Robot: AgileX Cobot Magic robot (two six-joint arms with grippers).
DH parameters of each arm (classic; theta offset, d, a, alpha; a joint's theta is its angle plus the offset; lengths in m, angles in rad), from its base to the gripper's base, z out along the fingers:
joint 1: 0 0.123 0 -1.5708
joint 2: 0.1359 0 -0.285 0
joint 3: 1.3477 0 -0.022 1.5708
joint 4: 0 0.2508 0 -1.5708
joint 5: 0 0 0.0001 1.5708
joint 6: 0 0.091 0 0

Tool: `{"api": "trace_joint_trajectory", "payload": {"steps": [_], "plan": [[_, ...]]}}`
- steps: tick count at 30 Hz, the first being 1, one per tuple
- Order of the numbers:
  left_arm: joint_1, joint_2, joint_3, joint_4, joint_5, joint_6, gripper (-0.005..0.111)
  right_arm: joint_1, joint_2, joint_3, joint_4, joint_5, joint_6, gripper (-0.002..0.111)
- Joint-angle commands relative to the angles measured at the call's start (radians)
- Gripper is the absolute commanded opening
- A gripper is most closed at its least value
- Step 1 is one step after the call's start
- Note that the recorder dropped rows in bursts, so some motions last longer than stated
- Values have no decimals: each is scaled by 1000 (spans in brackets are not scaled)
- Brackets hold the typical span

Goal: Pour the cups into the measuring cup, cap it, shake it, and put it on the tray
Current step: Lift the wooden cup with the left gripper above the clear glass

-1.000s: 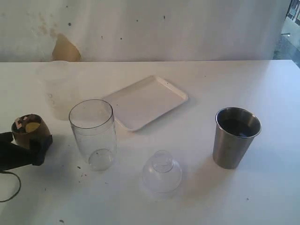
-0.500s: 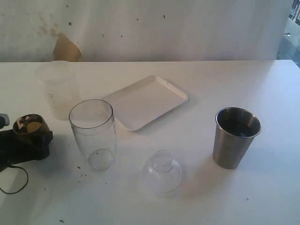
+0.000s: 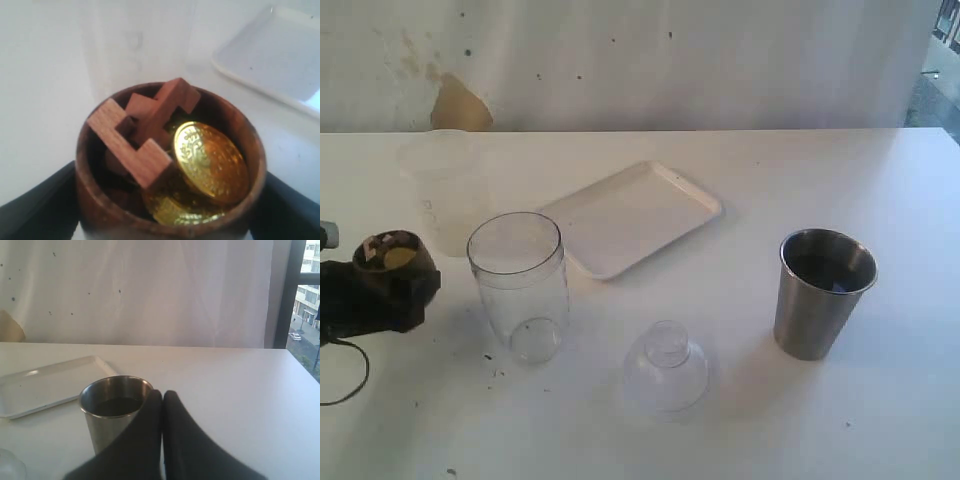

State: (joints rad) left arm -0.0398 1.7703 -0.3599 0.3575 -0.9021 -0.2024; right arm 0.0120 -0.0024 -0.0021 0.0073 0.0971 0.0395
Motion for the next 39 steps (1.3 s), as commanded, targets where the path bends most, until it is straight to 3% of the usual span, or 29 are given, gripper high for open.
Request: {"api": "trace_joint_trajectory", "payload": {"steps": [1, 7, 13, 20, 39], "plan": [[-3, -189, -12, 56, 111, -85, 0, 8, 2, 2, 0, -15, -1, 0], [-103, -370, -116, 193, 378, -214, 0, 8, 2, 2, 0, -13, -1, 0], [-224, -395, -274, 242, 560, -216, 0, 8, 2, 2, 0, -13, -1, 0], [-242, -395, -340, 373, 562, -190, 0, 8, 2, 2, 0, -14, -1, 0], [-242, -397, -340, 459, 554, 224, 0, 8, 2, 2, 0, -14, -1, 0]]}}
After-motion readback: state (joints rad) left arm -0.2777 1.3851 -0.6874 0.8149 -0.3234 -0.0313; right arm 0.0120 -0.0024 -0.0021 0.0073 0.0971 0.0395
